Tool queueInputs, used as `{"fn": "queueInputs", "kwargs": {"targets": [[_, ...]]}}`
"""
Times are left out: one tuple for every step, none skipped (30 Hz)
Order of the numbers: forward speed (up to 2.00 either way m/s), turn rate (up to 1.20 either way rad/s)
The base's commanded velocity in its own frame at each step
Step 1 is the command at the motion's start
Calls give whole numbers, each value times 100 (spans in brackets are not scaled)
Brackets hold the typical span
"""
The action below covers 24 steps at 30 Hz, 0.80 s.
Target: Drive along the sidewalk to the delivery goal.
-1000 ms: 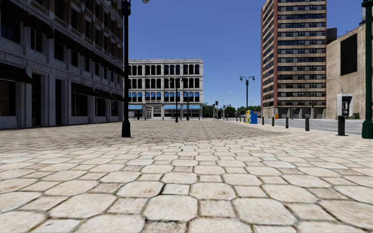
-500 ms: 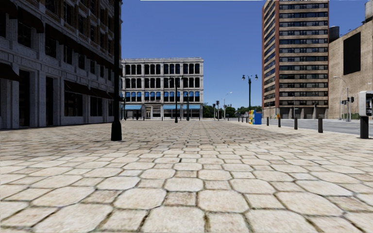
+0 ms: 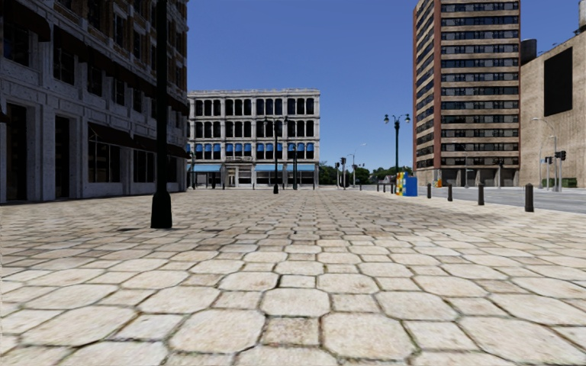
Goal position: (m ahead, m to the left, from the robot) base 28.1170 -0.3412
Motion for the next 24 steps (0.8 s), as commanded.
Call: {"fn": "queueInputs", "kwargs": {"targets": [[200,0],[200,0],[200,0],[200,0],[200,0],[200,0],[200,0],[200,0],[200,0],[200,0],[200,0],[200,0],[200,0],[200,0],[200,0],[200,0],[200,0],[200,0],[200,0],[200,0],[200,0],[200,0],[200,0],[200,0]]}}
